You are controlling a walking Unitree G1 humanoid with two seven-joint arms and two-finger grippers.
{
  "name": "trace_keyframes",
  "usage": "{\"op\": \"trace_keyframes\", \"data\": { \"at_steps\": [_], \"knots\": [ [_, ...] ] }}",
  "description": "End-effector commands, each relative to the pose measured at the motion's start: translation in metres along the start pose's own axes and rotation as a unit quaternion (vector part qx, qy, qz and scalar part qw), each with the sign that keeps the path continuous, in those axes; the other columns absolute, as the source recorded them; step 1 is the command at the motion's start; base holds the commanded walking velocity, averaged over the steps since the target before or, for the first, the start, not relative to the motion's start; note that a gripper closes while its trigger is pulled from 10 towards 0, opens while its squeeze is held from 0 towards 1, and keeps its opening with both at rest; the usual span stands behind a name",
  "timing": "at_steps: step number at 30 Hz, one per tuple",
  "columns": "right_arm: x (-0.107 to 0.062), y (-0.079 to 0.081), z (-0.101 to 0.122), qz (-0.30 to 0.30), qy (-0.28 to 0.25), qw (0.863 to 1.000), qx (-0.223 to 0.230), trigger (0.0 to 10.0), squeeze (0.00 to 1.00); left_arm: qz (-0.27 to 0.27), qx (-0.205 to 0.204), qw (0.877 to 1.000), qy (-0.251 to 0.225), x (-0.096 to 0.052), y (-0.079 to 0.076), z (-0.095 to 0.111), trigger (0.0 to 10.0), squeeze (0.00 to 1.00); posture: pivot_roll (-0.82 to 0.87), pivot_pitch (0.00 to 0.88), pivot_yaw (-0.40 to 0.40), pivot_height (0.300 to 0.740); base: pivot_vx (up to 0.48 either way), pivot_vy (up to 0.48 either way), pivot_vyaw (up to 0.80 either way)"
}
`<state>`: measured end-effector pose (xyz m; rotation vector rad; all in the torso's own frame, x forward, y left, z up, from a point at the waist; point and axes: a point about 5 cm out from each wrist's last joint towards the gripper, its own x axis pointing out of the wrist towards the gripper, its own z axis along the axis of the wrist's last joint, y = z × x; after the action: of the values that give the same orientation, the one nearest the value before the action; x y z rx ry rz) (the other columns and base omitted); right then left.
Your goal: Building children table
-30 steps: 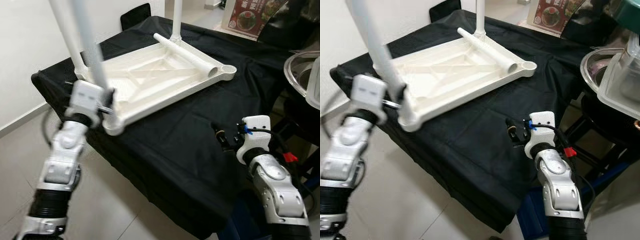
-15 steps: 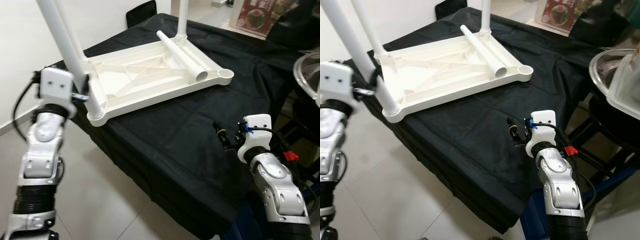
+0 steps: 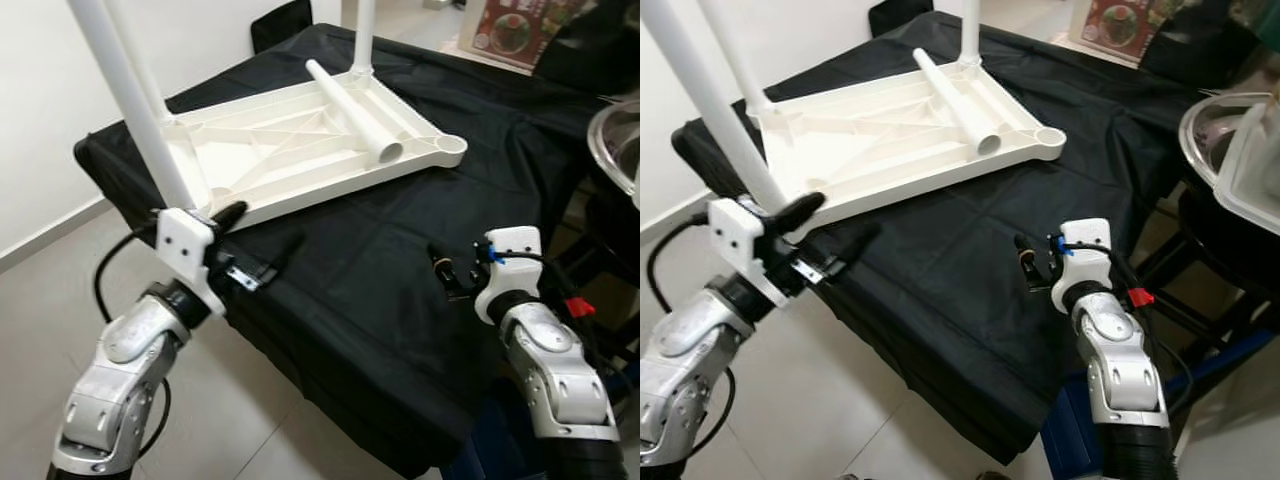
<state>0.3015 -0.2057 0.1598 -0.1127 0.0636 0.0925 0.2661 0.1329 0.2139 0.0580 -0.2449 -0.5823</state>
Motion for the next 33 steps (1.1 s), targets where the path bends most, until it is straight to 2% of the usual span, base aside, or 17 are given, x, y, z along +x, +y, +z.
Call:
{"op": "trace_keyframes", "data": {
  "at_steps": [1,3,4,5,6,7,10,14,16,17,19,22,23,25,26,29,33],
  "knots": [
    [0.001,0.007,0.001,0.006,-0.005,1.0,-0.004,10.0,0.0,0.006,0.049,0.998,0.034,0.017,0.003,-0.019,10.0,0.0,-0.03,0.159,-0.001,0.74,0.0,0.0,0.0],
    [0.002,0.01,0.003,0.009,-0.007,1.0,-0.003,10.0,0.0,0.002,0.077,0.996,0.046,0.026,0.004,-0.024,10.0,0.0,-0.04,0.163,0.002,0.74,0.0,0.0,0.0],
    [0.003,0.014,0.006,0.013,-0.01,1.0,-0.002,10.0,0.0,0.003,0.102,0.993,0.053,0.041,0.009,-0.028,10.0,0.0,-0.05,0.172,0.009,0.74,0.0,0.0,0.0],
    [0.003,0.014,0.006,0.013,-0.01,1.0,-0.002,10.0,0.0,0.003,0.102,0.993,0.053,0.041,0.009,-0.028,10.0,0.0,-0.05,0.172,0.009,0.74,0.0,0.0,0.0],
    [0.004,0.019,0.009,0.02,-0.015,1.0,-0.003,10.0,0.0,0.006,0.116,0.992,0.053,0.06,0.015,-0.028,10.0,0.0,-0.07,0.188,0.027,0.74,0.0,0.0,0.0],
    [0.004,0.022,0.012,0.024,-0.021,0.999,-0.006,10.0,0.0,0.004,0.111,0.993,0.044,0.073,0.018,-0.023,10.0,0.0,-0.08,0.203,0.035,0.74,0.0,0.0,0.0],
    [0.001,0.027,0.017,0.029,-0.028,0.999,-0.007,10.0,0.0,0.001,0.083,0.996,0.019,0.086,0.017,-0.009,10.0,0.0,-0.08,0.223,0.049,0.74,0.0,0.0,0.0],
    [-0.002,0.03,0.018,0.032,-0.03,0.999,-0.003,10.0,0.0,-0.003,0.048,0.999,-0.004,0.087,0.012,0.001,10.0,0.0,-0.08,0.247,0.051,0.74,0.0,0.0,0.0],
    [-0.004,0.033,0.017,0.042,-0.029,0.999,-0.011,10.0,0.0,-0.001,-0.003,0.999,-0.032,0.081,0.008,0.013,10.0,0.0,-0.08,0.253,0.049,0.74,0.0,0.0,0.0],
    [-0.004,0.033,0.017,0.042,-0.029,0.999,-0.011,10.0,0.0,-0.001,-0.003,0.999,-0.032,0.081,0.008,0.013,10.0,0.0,-0.08,0.253,0.049,0.74,0.0,0.0,0.0],
    [-0.006,0.036,0.018,0.057,-0.037,0.998,-0.003,10.0,0.0,0.018,-0.044,0.997,-0.053,0.057,0.001,0.018,10.0,0.0,-0.06,0.246,0.038,0.74,0.0,0.0,0.0],
    [-0.007,0.035,0.017,0.061,-0.034,0.998,-0.001,10.0,0.0,0.034,-0.049,0.997,-0.043,0.034,-0.007,0.009,10.0,0.0,-0.05,0.239,0.029,0.74,0.0,0.0,0.0],
    [-0.007,0.035,0.017,0.061,-0.034,0.998,-0.001,10.0,0.0,0.034,-0.049,0.997,-0.043,0.034,-0.007,0.009,10.0,0.0,-0.05,0.239,0.029,0.74,0.0,0.0,0.0],
    [-0.008,0.034,0.013,0.063,-0.023,0.998,0.002,10.0,0.0,0.043,-0.054,0.997,-0.03,0.014,-0.017,-0.002,10.0,0.0,-0.02,0.218,0.012,0.74,0.0,0.0,-0.4],
    [-0.008,0.034,0.013,0.063,-0.023,0.998,0.002,10.0,0.0,0.043,-0.054,0.997,-0.03,0.014,-0.017,-0.002,10.0,0.0,-0.02,0.218,0.012,0.74,0.0,0.0,-0.8],
    [-0.011,0.04,0.01,0.091,-0.026,0.995,0.024,10.0,0.0,0.066,-0.071,0.995,0.003,-0.018,-0.031,-0.016,10.0,0.0,0.0,0.179,-0.012,0.74,0.165,0.0,-0.53],
    [-0.006,0.048,0.012,0.103,-0.031,0.994,0.024,10.0,0.0,0.061,-0.073,0.995,0.018,-0.023,-0.034,-0.022,10.0,0.0,0.0,0.142,-0.018,0.74,0.261,0.0,-0.6]
  ]
}}
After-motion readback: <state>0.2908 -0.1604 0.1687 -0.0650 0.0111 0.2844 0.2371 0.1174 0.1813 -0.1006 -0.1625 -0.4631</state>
